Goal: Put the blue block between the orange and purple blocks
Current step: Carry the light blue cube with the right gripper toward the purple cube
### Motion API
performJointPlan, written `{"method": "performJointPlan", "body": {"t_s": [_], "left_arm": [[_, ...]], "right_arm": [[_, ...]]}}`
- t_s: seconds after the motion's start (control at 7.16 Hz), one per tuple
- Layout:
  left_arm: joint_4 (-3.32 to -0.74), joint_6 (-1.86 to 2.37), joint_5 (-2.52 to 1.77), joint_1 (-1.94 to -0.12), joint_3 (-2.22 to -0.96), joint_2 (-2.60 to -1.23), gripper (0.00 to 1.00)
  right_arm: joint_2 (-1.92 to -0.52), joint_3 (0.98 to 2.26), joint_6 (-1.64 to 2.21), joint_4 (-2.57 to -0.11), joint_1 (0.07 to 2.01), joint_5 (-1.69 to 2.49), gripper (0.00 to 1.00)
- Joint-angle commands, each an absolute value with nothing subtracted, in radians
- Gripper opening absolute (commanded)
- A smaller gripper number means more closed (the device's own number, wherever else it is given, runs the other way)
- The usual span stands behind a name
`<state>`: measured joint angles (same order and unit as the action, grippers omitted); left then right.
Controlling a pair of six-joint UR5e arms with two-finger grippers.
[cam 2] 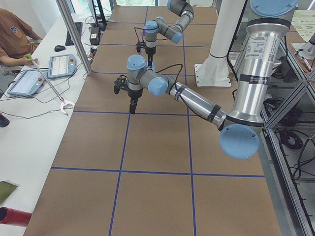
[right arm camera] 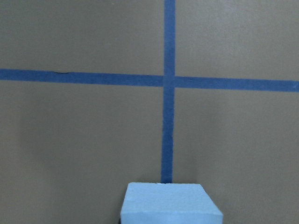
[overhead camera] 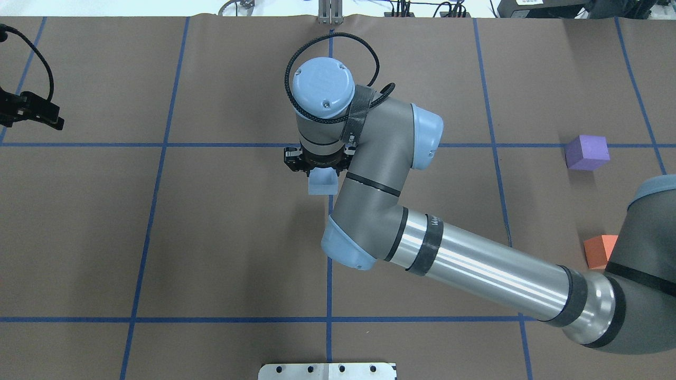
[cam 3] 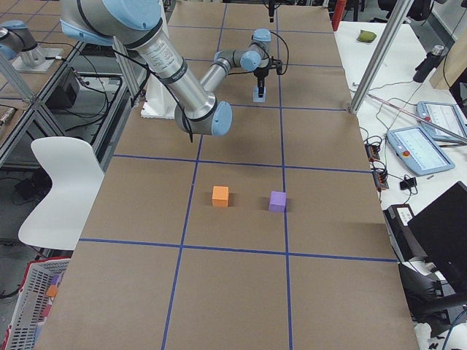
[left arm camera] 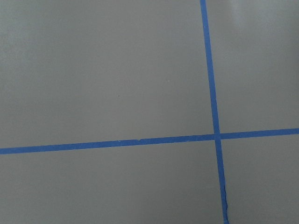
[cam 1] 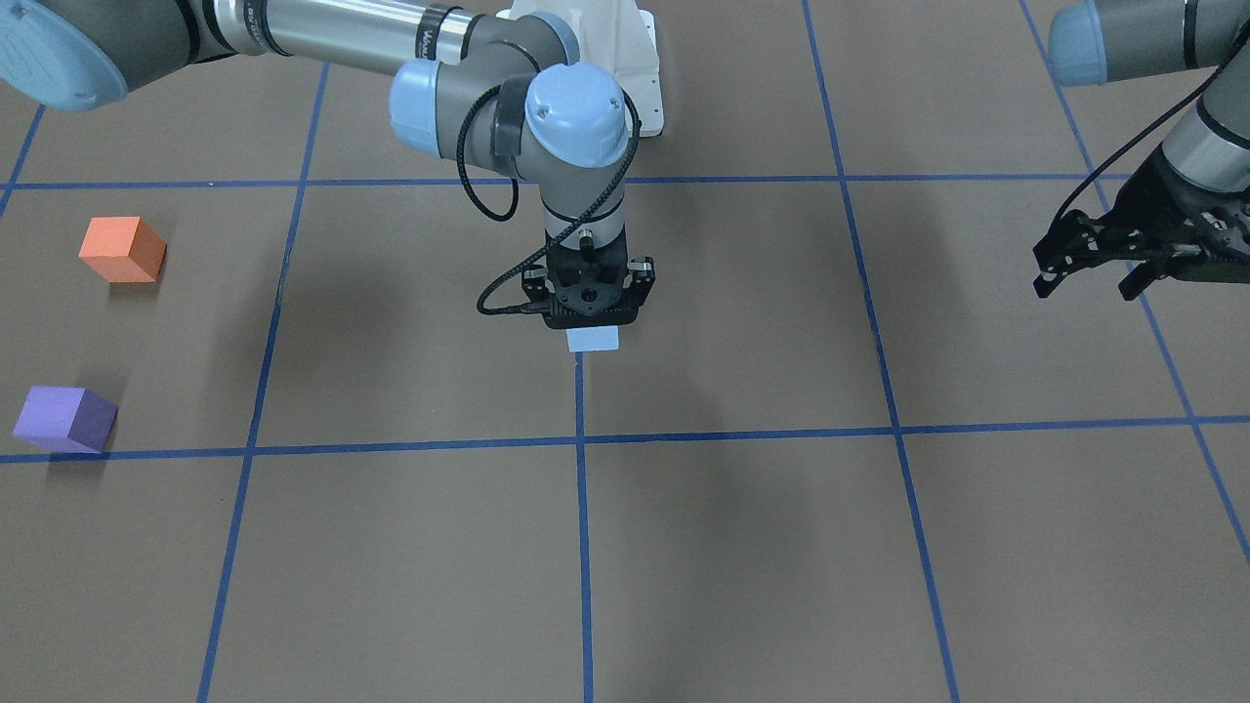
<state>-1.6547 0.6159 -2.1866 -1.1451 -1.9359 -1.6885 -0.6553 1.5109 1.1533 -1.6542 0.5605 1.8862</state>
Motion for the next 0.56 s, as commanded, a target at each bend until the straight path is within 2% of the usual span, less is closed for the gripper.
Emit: {"method": "performJointPlan", "body": {"t_s": [0.0,0.28,0.42], "left_arm": [[-1.67,0.614,-2.18,-1.163,-1.93,-1.666,1.0],[-1.671,0.618,-2.178,-1.164,-1.945,-1.661,1.0],[-1.671,0.62,-2.143,-1.167,-1.945,-1.66,1.0]], "right_arm": [[-0.815,1.902,1.128,-1.837,0.645,1.913,0.0],[-0.949,2.046,1.016,-1.885,0.801,1.968,0.0],[-1.065,2.106,0.883,-1.885,0.874,2.009,0.0]]}}
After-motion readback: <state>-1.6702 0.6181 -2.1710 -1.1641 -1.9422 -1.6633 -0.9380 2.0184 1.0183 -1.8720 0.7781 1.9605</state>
